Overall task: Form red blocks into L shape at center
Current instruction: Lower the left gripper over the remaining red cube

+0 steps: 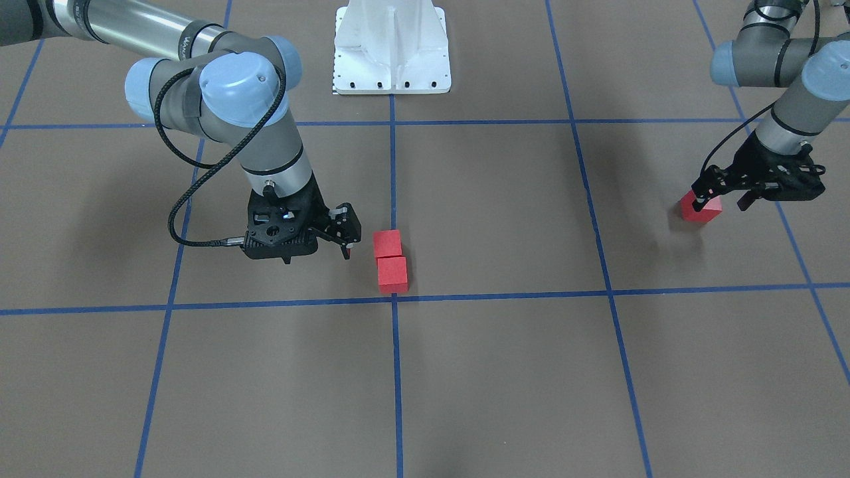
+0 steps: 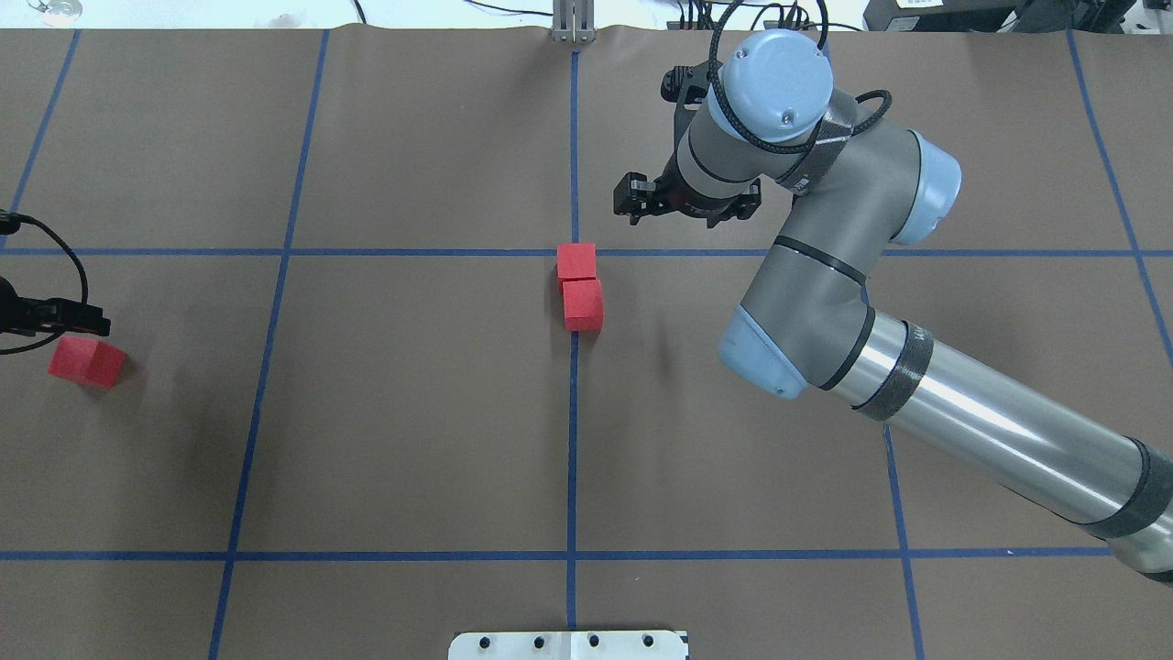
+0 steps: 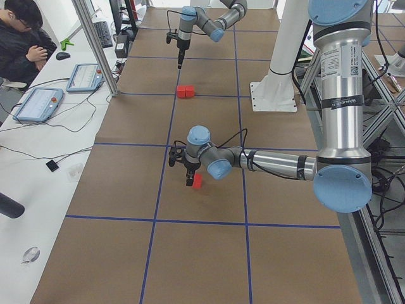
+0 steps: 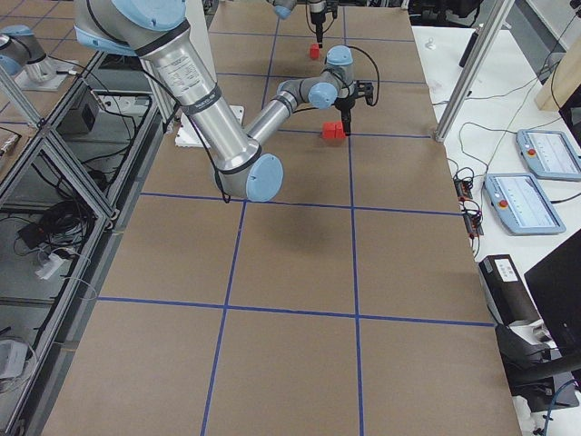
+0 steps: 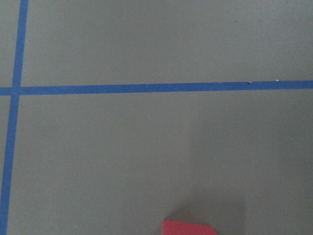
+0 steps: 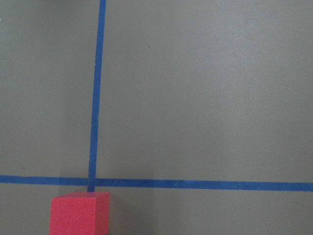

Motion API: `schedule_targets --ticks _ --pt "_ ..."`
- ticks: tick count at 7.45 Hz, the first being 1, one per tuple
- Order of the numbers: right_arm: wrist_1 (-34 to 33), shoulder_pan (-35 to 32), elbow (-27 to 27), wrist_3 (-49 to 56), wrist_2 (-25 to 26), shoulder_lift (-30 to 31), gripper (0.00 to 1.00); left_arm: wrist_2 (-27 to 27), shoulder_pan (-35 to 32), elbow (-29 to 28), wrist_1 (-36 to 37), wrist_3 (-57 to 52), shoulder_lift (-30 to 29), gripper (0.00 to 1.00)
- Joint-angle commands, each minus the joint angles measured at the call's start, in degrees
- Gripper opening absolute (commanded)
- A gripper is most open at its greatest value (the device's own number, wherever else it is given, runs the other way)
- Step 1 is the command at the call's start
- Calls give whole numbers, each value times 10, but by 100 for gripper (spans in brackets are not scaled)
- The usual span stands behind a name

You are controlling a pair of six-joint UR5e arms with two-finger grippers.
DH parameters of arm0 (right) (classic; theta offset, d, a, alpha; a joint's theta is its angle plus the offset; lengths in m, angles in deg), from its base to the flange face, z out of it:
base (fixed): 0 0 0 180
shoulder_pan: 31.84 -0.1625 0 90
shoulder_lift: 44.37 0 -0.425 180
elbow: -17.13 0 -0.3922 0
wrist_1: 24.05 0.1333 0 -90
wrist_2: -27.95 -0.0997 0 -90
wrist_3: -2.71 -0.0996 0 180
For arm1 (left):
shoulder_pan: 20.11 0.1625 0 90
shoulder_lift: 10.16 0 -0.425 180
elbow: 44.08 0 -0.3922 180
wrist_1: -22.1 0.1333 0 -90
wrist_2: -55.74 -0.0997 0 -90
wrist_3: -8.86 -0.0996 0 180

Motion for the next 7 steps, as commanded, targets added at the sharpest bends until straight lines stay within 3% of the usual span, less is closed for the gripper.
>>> schedule_targets --ticks 1,7 --pt "-1 -3 -1 5 0 0 99 -5 17 -8 -6 1 -1 100" --pt "-1 -3 -2 5 1 0 99 -4 19 -16 -6 -3 3 99"
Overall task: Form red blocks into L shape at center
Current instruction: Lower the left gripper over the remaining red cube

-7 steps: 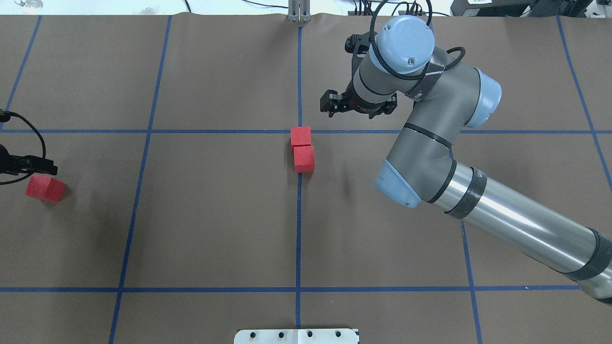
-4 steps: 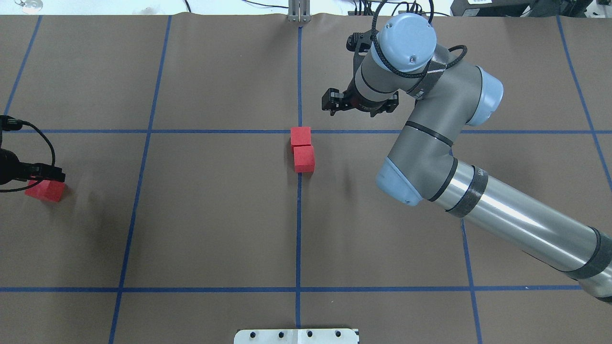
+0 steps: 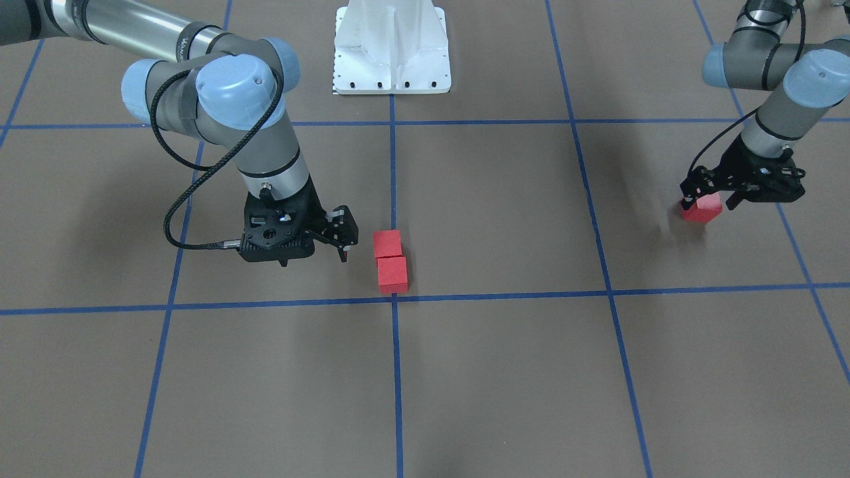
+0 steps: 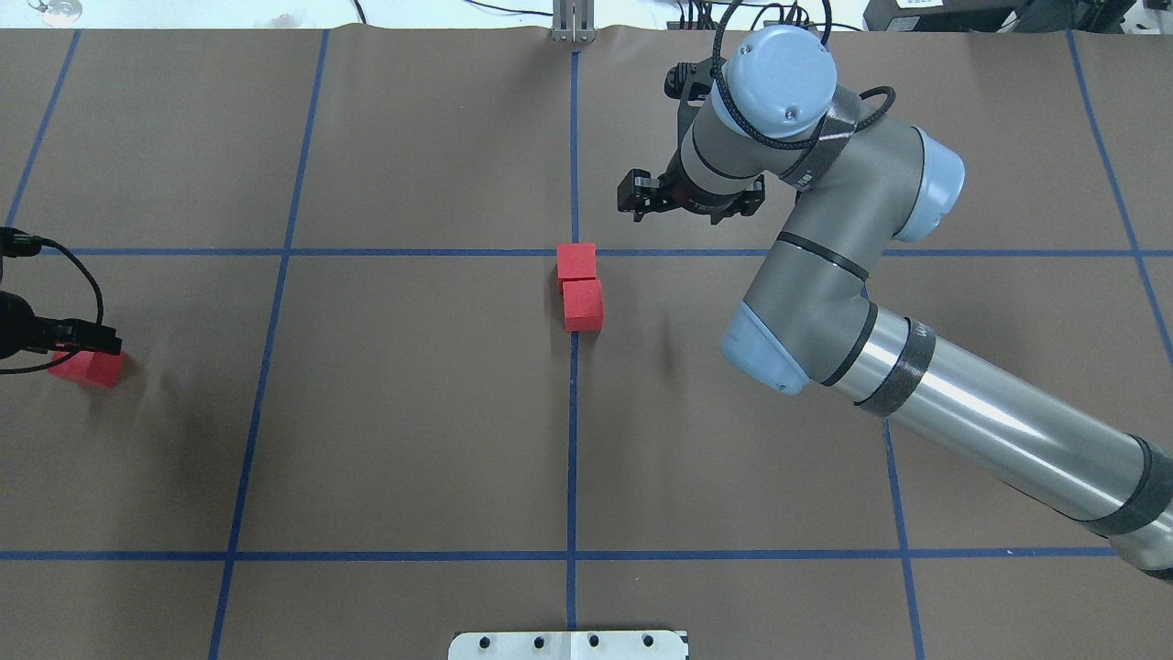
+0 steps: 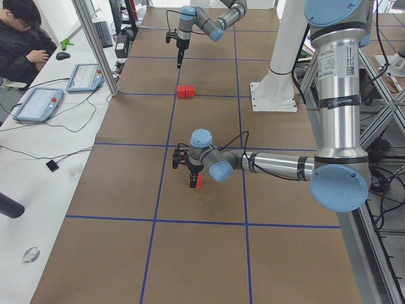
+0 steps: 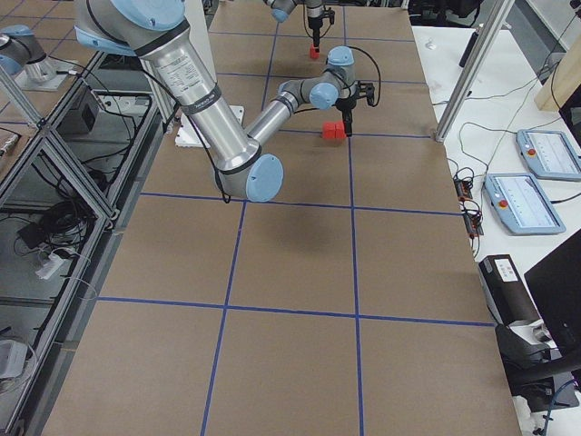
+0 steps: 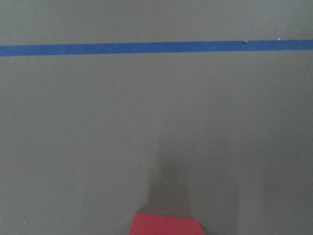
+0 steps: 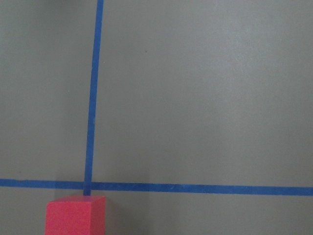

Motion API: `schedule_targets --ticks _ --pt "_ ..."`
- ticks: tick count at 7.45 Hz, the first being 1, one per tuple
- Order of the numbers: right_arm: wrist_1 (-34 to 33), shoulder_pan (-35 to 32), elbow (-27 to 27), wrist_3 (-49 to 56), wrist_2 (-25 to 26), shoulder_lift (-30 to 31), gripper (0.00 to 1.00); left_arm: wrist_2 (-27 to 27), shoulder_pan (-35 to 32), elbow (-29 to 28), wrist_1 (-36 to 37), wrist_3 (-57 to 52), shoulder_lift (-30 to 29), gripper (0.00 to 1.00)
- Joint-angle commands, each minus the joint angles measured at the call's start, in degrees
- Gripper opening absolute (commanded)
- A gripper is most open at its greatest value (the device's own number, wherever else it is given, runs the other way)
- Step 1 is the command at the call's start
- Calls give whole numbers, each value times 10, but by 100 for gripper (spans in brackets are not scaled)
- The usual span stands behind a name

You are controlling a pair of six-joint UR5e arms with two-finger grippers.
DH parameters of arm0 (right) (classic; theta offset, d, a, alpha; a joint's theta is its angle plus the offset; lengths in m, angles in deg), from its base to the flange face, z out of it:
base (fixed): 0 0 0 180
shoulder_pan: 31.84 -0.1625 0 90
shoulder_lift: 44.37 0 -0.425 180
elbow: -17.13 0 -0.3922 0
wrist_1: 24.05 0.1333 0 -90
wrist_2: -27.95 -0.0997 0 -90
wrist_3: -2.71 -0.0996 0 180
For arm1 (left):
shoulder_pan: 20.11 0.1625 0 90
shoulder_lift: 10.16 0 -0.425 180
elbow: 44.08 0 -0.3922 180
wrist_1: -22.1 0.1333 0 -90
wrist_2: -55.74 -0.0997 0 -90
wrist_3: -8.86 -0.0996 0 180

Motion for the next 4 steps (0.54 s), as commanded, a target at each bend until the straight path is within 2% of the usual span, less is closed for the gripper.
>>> schedule_targets --ticks 1,4 --pt "1 0 0 0 0 -1 99 0 1 -17 1 0 -8 99" --pt "0 0 -1 0 1 0 99 1 1 -27 1 0 -20 92"
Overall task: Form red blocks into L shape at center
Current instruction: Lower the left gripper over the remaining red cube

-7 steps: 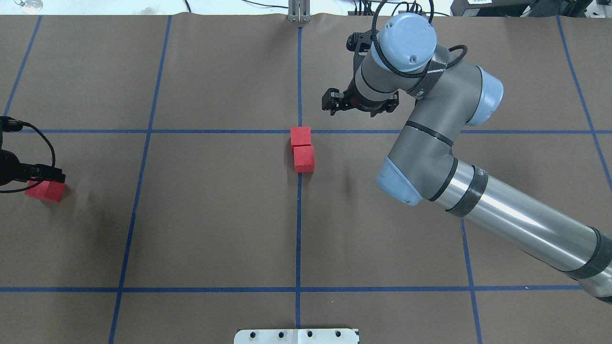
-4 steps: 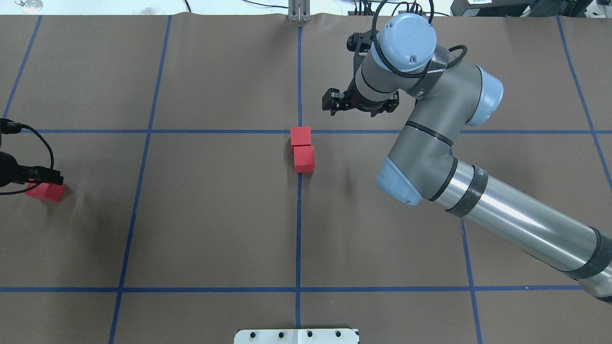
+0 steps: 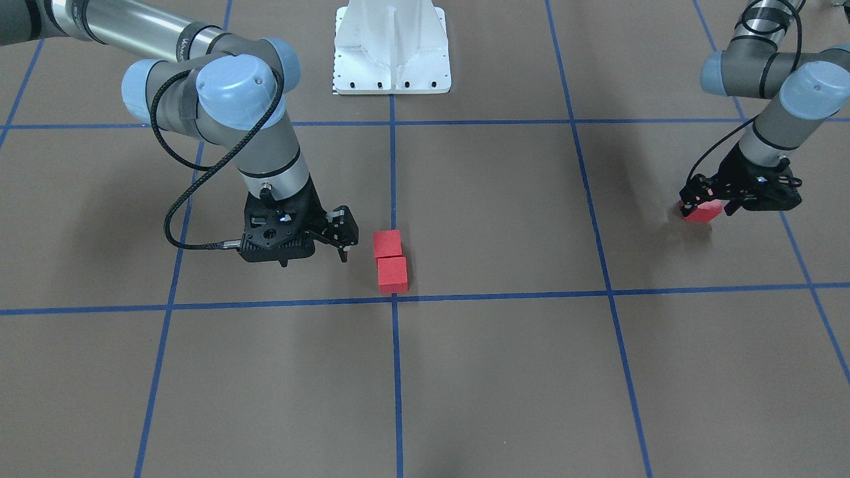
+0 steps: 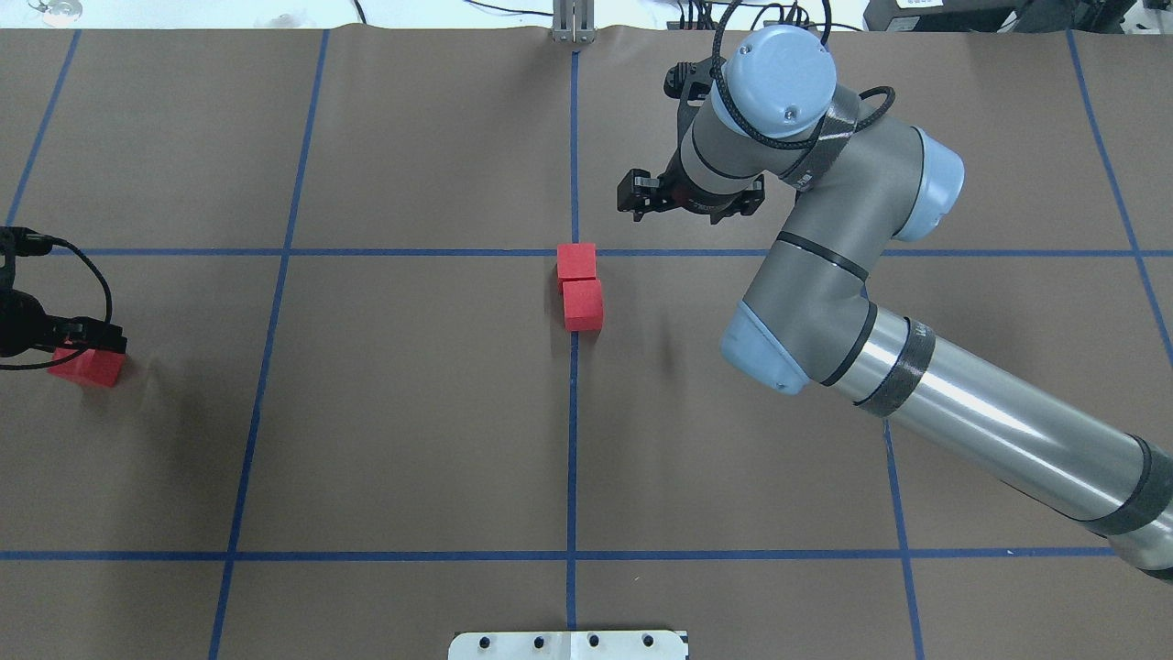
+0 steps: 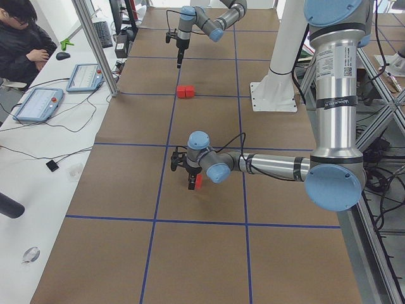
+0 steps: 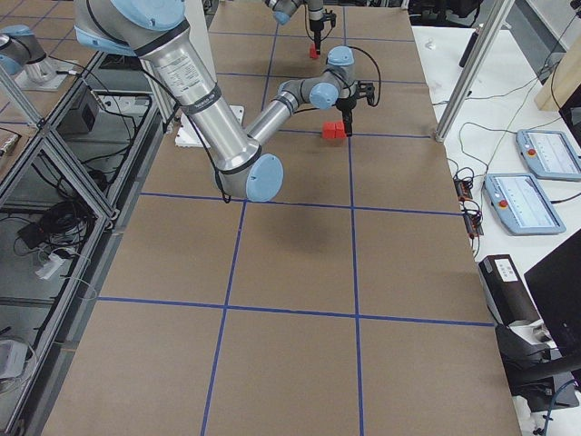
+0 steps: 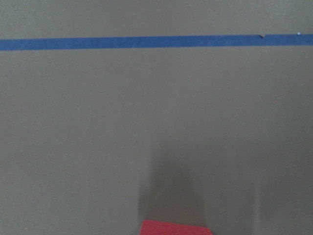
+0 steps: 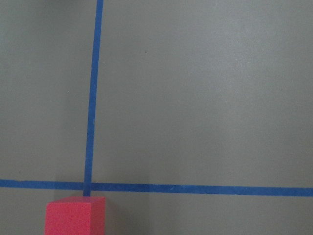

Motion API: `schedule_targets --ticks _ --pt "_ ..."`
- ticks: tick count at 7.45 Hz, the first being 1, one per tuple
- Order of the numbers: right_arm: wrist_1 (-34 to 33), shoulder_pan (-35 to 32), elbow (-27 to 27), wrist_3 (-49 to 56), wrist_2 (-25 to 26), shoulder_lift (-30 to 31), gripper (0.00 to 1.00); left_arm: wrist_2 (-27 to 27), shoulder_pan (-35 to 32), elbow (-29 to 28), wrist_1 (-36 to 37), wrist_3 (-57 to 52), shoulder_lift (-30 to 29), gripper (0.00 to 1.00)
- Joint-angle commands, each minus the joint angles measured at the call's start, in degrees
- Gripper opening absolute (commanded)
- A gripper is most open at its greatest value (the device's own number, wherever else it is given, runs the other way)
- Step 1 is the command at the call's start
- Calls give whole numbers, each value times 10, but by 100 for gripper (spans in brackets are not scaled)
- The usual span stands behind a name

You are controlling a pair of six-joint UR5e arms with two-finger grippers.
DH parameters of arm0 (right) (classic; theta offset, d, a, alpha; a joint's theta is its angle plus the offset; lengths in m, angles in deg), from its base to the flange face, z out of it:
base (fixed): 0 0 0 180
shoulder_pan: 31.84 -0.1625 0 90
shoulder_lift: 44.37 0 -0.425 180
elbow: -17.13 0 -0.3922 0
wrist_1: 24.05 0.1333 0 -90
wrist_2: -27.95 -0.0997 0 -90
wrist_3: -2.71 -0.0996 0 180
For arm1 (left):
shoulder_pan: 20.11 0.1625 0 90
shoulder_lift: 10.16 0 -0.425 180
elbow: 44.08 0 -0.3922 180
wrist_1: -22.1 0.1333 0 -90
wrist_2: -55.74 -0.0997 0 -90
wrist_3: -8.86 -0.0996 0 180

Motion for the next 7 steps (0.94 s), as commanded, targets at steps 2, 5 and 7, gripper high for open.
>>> schedule_targets --ticks 2,5,7 --pt "-1 1 -2 0 0 1 99 4 0 2 2 1 -2 36" --pt "0 1 -2 0 1 4 99 7 -3 23 18 1 -2 0" --pt "-1 -1 -2 7 1 5 99 4 -37 53 66 2 -3 0"
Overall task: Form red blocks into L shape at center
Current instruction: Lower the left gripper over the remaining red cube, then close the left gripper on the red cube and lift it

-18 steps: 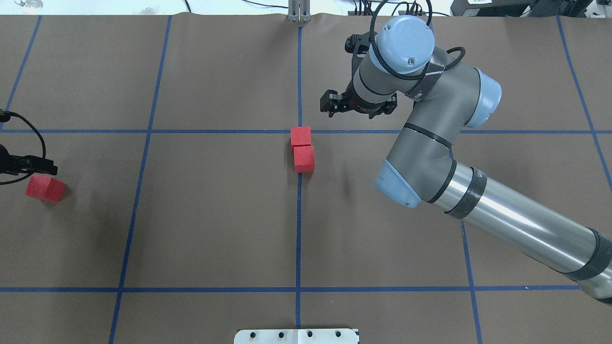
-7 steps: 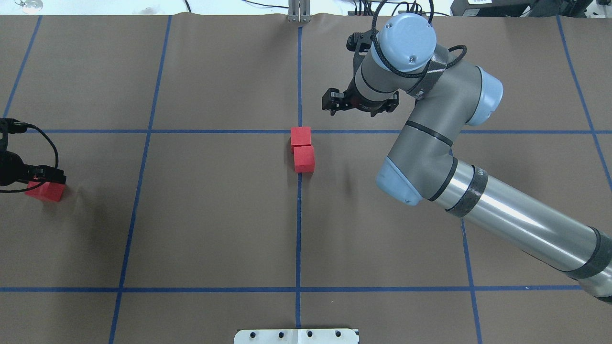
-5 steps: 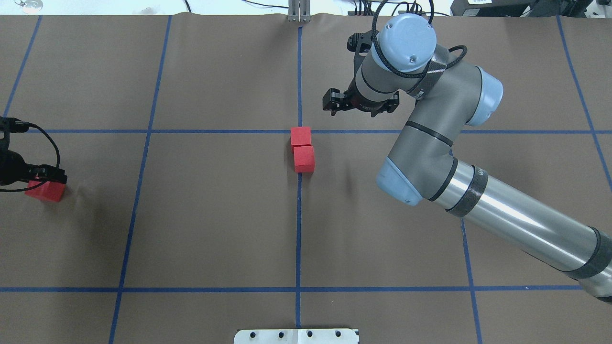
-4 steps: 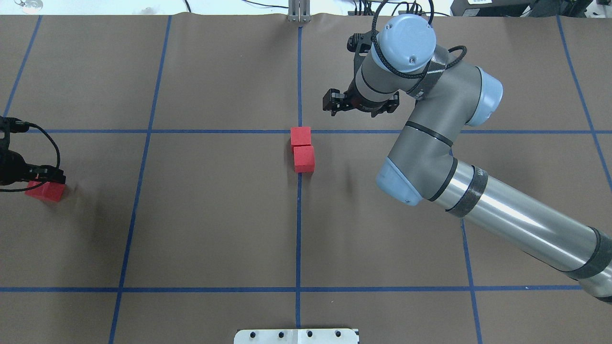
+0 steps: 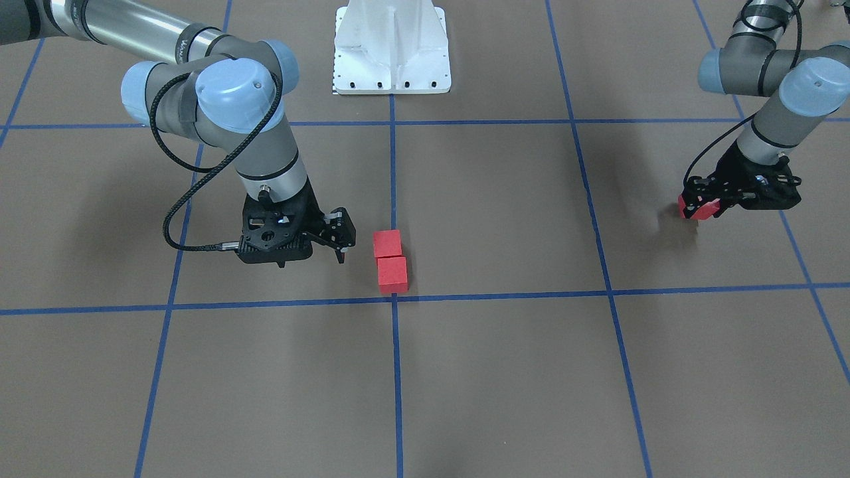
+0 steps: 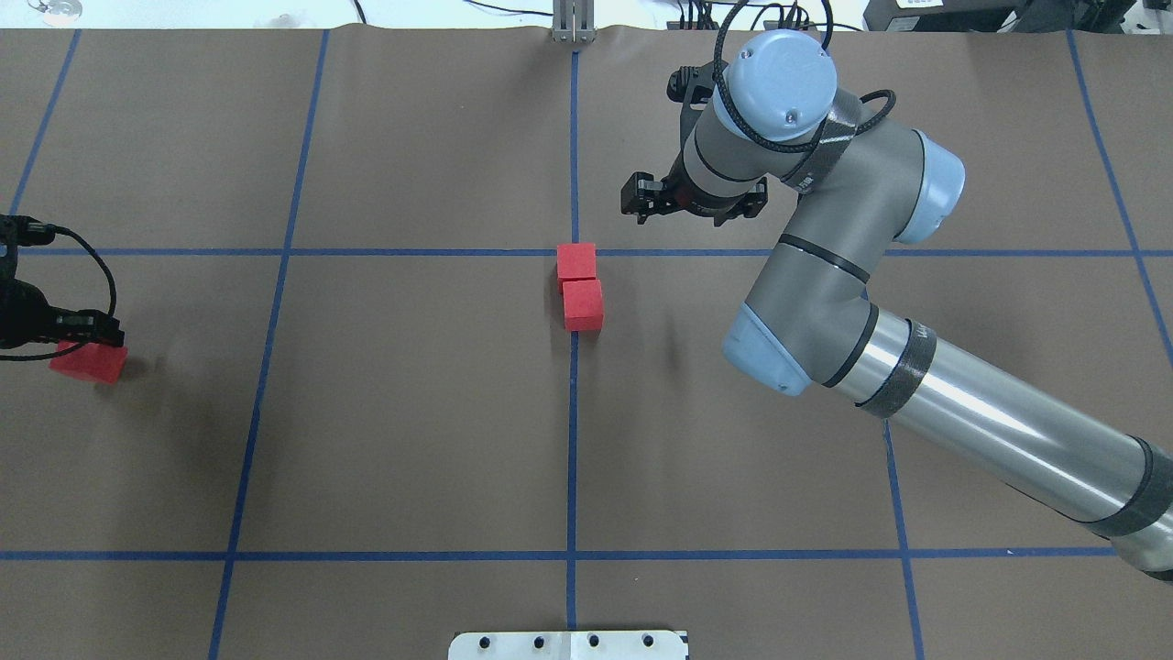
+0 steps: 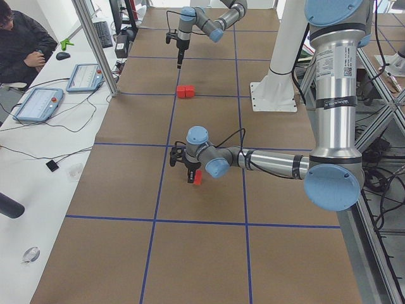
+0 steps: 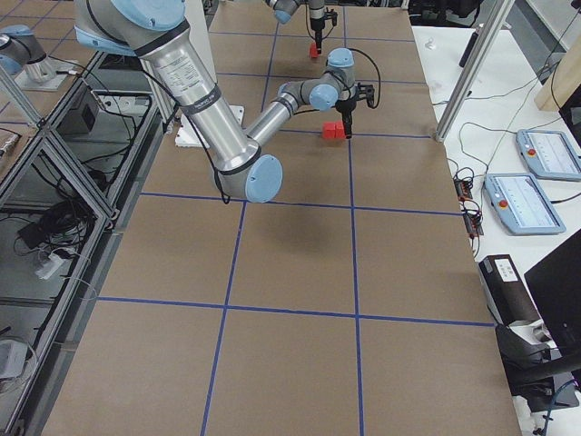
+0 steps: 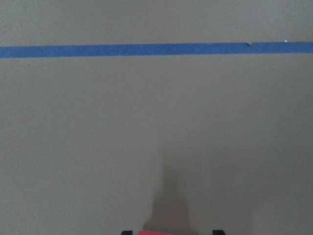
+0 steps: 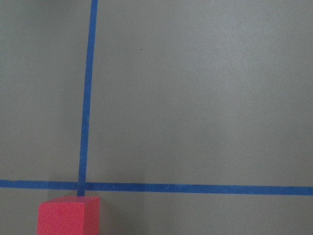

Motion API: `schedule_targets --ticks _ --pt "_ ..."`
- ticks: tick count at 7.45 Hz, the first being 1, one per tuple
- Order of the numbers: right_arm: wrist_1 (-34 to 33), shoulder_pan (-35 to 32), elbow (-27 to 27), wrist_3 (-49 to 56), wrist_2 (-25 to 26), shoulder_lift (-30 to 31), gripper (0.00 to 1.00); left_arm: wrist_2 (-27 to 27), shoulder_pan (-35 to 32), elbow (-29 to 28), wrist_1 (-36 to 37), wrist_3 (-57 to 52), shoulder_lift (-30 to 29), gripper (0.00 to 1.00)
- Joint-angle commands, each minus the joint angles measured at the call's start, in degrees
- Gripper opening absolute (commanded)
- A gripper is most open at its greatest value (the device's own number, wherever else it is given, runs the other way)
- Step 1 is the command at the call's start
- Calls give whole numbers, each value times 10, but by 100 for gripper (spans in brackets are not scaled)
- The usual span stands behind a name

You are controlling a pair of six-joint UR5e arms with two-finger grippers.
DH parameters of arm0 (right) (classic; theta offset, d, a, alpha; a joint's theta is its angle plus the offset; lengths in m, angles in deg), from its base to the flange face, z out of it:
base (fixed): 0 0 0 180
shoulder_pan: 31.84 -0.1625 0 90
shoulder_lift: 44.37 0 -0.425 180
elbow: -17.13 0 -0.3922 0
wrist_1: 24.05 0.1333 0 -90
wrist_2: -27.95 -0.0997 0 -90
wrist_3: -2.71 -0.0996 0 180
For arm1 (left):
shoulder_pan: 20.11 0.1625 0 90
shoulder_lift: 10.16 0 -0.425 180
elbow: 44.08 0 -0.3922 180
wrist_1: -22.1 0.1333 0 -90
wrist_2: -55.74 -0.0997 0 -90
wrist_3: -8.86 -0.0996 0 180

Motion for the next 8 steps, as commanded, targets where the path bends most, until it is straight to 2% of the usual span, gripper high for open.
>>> schedule_targets --ticks 1,2,4,5,6,7,8 --pt "1 -3 0 4 -1 1 99 -5 -42 16 27 0 -6 0" --pt "1 -4 0 4 -1 1 99 0 -65 13 79 1 -54 0" --pt "1 -5 1 4 -2 0 99 -1 -67 9 309 0 -205 0" --pt "1 -6 3 4 -2 0 99 1 -66 -5 363 7 -243 0" --pt "1 -9 3 5 -5 2 99 1 -64 -11 374 81 -258 0" --pt "1 -20 6 10 -26 9 99 1 -57 -13 374 234 -285 0" --pt "-12 -52 4 18 -87 9 99 1 -25 -19 372 380 -315 0"
